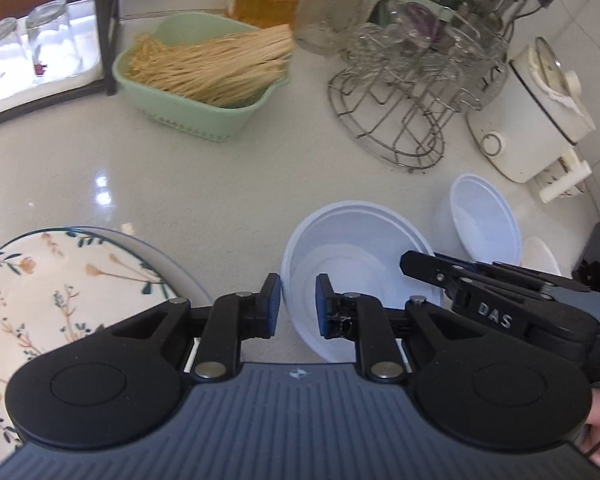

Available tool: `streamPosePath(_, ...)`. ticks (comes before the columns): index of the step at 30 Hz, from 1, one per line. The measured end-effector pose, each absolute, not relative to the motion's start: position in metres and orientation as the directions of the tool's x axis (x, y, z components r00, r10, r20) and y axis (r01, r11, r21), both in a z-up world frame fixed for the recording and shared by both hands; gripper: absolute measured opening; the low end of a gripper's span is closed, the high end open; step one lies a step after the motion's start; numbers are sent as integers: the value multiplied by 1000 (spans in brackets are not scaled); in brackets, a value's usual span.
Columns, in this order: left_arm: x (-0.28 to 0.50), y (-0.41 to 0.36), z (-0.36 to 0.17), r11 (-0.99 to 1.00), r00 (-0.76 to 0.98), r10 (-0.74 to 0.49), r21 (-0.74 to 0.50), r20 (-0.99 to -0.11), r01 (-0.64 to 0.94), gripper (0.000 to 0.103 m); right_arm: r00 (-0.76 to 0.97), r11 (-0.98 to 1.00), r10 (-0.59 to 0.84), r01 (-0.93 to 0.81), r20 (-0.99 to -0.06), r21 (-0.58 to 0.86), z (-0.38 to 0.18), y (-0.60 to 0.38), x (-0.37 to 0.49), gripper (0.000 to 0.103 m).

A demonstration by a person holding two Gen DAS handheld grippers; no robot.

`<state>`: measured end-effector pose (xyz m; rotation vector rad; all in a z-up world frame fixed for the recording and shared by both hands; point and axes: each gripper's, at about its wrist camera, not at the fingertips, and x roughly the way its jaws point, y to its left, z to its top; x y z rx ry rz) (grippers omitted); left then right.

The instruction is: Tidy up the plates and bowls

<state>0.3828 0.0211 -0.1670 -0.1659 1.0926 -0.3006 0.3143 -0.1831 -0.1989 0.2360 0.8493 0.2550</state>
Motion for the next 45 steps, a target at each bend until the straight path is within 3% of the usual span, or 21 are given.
streamPosePath(1,382,22,-166,949,431,-316,-276,-845,155,21,634,943,318,-133,-705,305,-198,-182,314,24)
streamPosePath(2,381,24,-166,949,434,-315,-278,-844,148,21,634,942,322,-137,-703,307,-198,-182,312,41)
streamPosePath(3,380,25,-165,949,438,-314,-281,-842,140,21,639,941,324,-142,-698,307,-197,-181,311,52)
streamPosePath(21,324,17,-115,950,587,-307,-275,-749,147,21,766,961,261,-150,-587,232,-156,-204,255,50)
streamPosePath(45,278,-13,-61,940,599,-341,-274,-725,204,21,868,975,112,-2,-483,223,-86,-254,176,50)
